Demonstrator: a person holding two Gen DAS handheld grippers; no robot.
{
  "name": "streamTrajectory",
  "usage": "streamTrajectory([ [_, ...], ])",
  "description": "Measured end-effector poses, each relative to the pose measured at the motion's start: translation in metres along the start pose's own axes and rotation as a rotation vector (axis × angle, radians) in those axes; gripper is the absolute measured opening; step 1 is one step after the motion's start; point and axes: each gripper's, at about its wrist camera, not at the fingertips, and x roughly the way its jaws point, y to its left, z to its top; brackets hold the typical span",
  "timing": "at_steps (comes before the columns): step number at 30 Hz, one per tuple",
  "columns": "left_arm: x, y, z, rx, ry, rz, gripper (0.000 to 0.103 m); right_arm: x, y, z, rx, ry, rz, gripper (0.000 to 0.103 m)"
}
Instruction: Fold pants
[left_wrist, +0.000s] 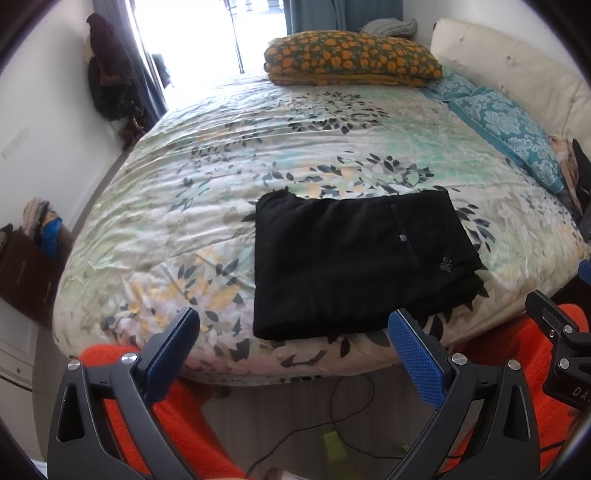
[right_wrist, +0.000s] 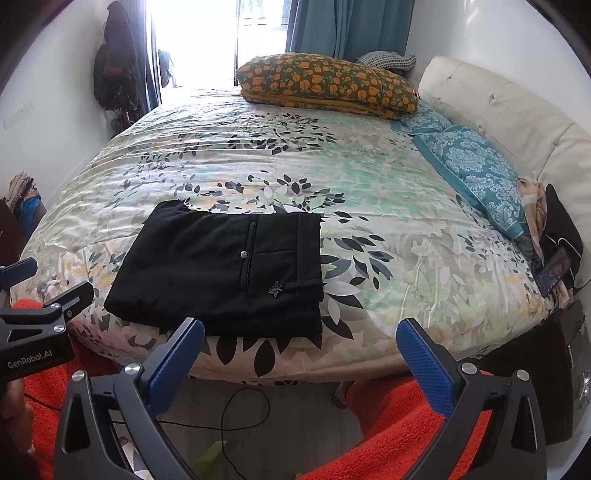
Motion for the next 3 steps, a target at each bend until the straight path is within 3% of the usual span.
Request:
streamTrajectory([
  [3,-0.0019,-0.0018,0.0004,0.008,-0.009,0.001,0.102,0.0005,-0.0011,-0.0005,0.000,0.000,0.002,0.103],
])
